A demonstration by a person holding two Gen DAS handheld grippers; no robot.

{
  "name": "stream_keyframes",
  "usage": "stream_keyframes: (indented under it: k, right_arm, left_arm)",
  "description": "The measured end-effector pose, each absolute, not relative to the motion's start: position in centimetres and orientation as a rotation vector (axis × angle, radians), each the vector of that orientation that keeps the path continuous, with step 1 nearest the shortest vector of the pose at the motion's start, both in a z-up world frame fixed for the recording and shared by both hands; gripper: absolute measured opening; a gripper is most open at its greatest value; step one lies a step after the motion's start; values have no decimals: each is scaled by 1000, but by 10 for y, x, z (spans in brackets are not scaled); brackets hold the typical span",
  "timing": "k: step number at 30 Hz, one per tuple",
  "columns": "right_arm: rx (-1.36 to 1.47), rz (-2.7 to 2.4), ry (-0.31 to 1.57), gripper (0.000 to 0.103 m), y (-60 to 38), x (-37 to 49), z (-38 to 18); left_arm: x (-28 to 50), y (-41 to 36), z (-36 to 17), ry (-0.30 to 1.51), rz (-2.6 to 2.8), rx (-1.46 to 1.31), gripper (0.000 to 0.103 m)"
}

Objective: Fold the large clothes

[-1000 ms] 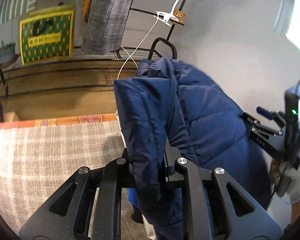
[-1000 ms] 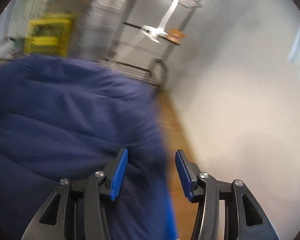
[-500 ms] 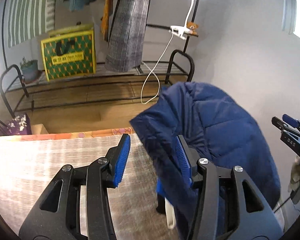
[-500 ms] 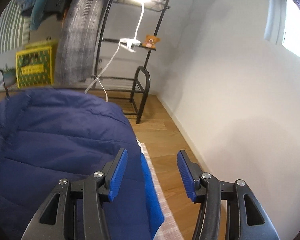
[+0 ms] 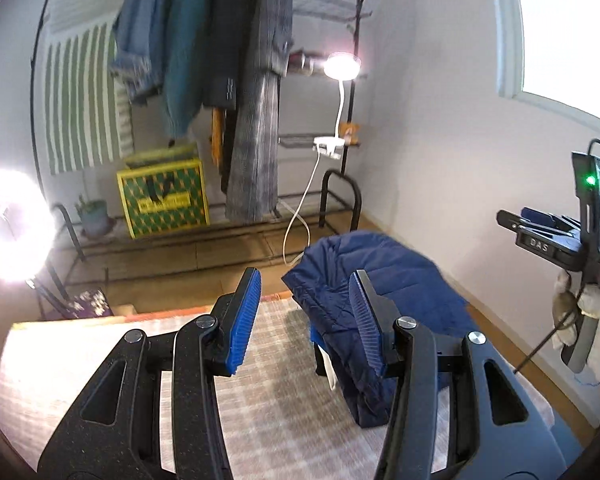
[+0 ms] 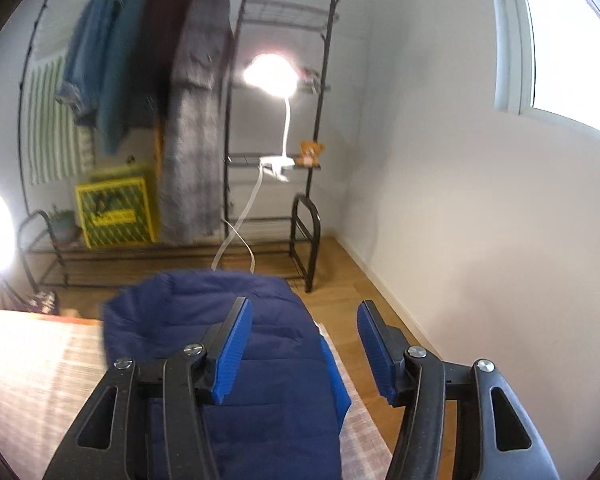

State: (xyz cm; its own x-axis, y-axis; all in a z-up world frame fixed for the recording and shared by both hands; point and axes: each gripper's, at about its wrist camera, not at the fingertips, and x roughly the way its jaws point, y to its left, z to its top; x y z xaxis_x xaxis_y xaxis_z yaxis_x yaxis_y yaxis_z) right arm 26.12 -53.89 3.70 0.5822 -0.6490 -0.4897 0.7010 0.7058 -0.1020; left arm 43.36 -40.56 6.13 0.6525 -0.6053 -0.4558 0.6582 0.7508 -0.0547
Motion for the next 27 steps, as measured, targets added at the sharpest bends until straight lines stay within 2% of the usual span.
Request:
stream_keyframes:
  k: [8,13,25,27]
  right_arm:
    - [106,-734,454,59,-455,203,115]
    - [130,-730,404,61,-399,160,151]
    - [110,-662,369,63,-284,100,178]
    - [95,-673,364,68,-269,92,179]
  left_arm:
    - [356,-319,128,375,-765,92,49]
    - [315,-277,146,331,-793,107,49]
    - [249,-189,162,250,-825,137,49]
    - [240,-178,163,229,-822,152,49]
